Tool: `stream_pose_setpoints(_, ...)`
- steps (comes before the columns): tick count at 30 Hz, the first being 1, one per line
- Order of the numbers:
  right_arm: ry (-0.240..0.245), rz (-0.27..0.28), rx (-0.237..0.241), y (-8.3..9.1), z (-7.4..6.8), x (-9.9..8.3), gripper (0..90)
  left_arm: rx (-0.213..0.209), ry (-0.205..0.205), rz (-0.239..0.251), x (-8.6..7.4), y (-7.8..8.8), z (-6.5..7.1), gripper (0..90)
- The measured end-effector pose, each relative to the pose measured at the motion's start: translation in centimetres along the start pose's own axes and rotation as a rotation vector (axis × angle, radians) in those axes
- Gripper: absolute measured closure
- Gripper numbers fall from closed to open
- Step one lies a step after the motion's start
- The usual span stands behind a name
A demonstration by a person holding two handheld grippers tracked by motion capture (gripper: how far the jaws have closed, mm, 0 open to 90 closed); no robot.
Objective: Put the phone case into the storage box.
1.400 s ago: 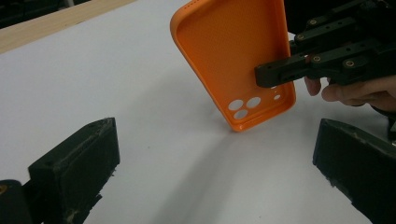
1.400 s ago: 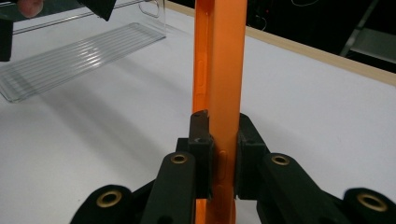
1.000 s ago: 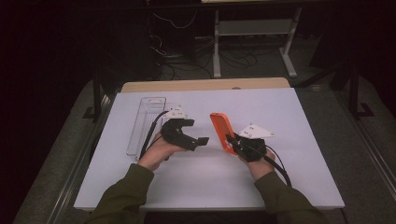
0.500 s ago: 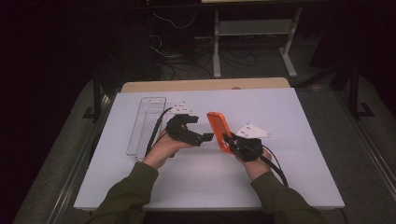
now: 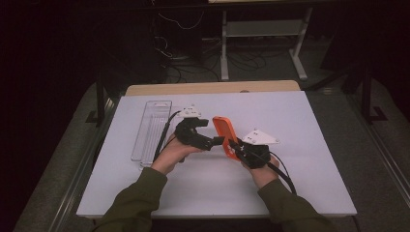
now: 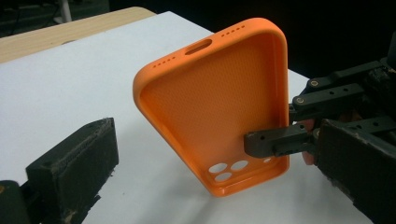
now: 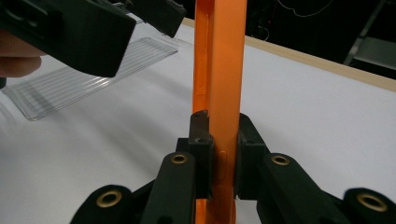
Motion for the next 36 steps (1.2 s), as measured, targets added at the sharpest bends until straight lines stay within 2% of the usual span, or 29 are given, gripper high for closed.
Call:
stream_pose_setpoints(5,0.01,0.002,-0.004,0.0,-0.1,0.0,79.0,0.003,0.002,-0.002,0.0,-0.2,0.1,0.0)
stream_pose_setpoints(10,-0.004,-0.003,0.009,-0.1,-0.6,-0.2,79.0,0.013,0.019,0.005,-0.1,-0.5,0.3,0.0)
stream_pose_setpoints(19,0.011,-0.003,0.017,-0.4,-1.5,-0.4,78.9,0.022,0.03,0.016,0.0,-0.8,0.4,0.0)
stream_pose_setpoints(24,-0.006,0.002,0.022,-0.3,-1.7,-0.3,79.0,0.027,0.054,0.021,-0.1,-0.9,0.4,0.0)
stream_pose_setpoints(25,0.004,0.009,0.025,-0.3,-1.8,-0.3,79.0,0.028,0.064,0.033,0.0,-1.0,0.5,0.0)
stream_pose_setpoints(29,-0.013,0.011,0.036,-0.4,-2.1,-0.2,79.0,0.028,0.066,0.033,-0.1,-1.0,0.4,0.0)
stream_pose_setpoints(33,0.001,0.012,0.046,-0.5,-2.4,-0.3,79.0,0.035,0.078,0.04,-0.2,-1.1,0.5,0.0)
stream_pose_setpoints(36,-0.001,0.014,0.049,-0.5,-2.5,-0.2,79.0,0.039,0.07,0.036,-0.2,-1.1,0.4,0.0)
Point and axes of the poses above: each handheld gripper's, and its own axes: y roughly backward along the jaws, x roughly out of its top, z roughly to its right, the point moved 6 cm from there along -y, roughly forward along the jaws, and after that the axes turned 7 degrees about -y, right-handed, at the moved point
